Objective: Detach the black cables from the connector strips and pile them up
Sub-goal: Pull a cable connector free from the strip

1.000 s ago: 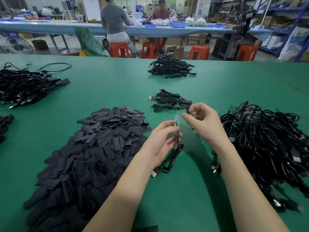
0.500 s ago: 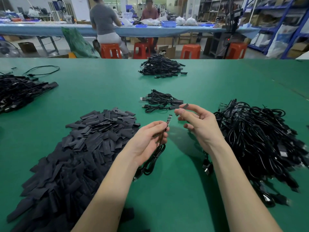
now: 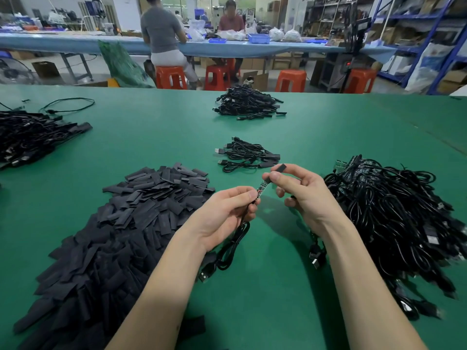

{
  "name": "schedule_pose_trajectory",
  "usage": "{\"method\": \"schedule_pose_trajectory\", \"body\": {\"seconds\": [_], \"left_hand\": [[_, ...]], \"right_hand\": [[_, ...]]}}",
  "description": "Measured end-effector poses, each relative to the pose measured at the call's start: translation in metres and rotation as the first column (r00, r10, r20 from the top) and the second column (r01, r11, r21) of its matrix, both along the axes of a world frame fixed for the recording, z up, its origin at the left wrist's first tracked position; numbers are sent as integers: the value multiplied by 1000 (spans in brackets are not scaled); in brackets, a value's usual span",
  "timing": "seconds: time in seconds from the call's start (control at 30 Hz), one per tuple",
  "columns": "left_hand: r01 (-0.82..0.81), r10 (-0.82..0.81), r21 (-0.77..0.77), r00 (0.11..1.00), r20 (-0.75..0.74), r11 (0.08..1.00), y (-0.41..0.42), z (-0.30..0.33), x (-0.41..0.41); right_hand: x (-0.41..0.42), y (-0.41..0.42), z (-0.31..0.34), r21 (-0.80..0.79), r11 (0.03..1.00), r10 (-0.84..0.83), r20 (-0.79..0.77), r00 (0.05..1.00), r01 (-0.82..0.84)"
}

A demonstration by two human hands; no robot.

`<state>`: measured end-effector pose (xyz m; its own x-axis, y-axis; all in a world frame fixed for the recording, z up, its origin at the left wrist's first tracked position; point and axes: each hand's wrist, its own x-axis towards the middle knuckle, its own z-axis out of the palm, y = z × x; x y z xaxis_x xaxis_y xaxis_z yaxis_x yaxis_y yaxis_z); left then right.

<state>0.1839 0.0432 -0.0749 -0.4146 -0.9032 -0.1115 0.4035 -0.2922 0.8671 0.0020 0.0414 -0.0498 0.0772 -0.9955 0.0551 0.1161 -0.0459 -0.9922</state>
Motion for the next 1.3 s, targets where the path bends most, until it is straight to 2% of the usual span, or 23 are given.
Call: {"method": "schedule_pose_trajectory", "body": {"seconds": [0.2,0.4,0.53,0.83,0.93,1.0,1.1,1.3], "left_hand": [[92,-87,-57,993,85,994,2,3,12],[134,-115,-121,982,149,984,1,6,20],[113,-103,-120,991,84,986,1,6,19],[83,-70,-151,994,89,985,1,6,15],[-9,43,-192,984,172,981,-1,7,11],[-80,172,-305,942,289,949,-2,5,9],[-94,295,-465,876,381,880,-4,1,10],[-144,409,-582,841,353,800,-6,-2,4]], "right_hand": [[-9,-1,-1,41,986,160,-12,987,-159],[-14,-2,4,-4,967,253,-89,963,-254],[-9,-2,0,-38,968,248,0,969,-248],[-7,-3,0,-36,971,231,-112,966,-236],[-4,-5,-1,-11,991,129,-83,988,-130],[-4,-7,-3,10,999,33,-59,998,-32],[-7,-10,-6,45,998,-46,-43,998,48],[-7,-12,-9,95,992,-76,-27,997,78]]}}
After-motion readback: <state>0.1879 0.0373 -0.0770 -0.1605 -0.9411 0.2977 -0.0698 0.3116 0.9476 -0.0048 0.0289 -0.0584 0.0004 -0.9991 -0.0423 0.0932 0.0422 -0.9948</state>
